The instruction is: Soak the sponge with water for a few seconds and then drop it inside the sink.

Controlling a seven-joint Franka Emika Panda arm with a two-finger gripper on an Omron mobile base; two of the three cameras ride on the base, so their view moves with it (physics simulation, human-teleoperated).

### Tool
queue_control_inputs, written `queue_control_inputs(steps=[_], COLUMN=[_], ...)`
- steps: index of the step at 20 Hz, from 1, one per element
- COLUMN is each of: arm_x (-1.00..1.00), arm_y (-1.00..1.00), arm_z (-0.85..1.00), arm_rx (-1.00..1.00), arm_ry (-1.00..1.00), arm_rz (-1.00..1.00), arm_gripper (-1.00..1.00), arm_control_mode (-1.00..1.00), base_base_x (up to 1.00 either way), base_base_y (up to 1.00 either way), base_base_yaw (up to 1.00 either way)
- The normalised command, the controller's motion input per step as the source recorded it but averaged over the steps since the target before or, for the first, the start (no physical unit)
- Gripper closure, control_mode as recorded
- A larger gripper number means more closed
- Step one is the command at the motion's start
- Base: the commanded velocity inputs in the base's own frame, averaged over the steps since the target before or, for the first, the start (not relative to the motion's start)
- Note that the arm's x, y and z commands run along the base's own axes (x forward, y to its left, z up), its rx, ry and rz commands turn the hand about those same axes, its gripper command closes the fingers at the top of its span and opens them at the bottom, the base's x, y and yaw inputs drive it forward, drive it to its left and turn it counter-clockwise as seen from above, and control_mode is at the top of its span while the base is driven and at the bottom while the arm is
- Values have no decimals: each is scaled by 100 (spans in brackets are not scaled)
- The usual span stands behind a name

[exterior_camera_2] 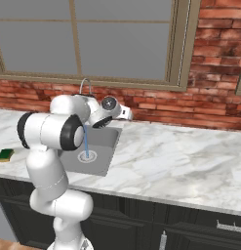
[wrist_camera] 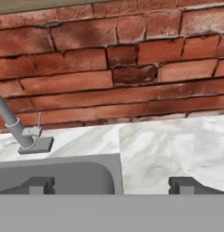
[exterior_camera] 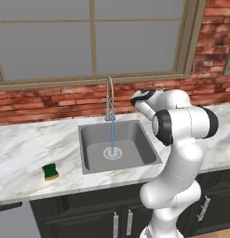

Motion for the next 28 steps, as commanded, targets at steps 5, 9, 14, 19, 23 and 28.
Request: queue_control_inputs(steps=[5,9,14,19,23,28], arm_x=[-33,-41,-48,-47,-64,-51], arm_y=[-11,-1,0,-19,-37,-15], arm_z=[14,-4,0,0,1,14], arm_rx=[-1,2,3,5,0,-2], arm_ry=[9,0,0,0,0,8], arm_rz=[-6,1,11,19,11,1], arm_gripper=[-100,-100,-100,-100,-100,-100], arm_control_mode=[-100,-100,-100,-100,-100,-100], base_base_x=[0,0,0,0,0,0], base_base_y=[0,0,0,0,0,0], base_base_yaw=[0,0,0,0,0,0])
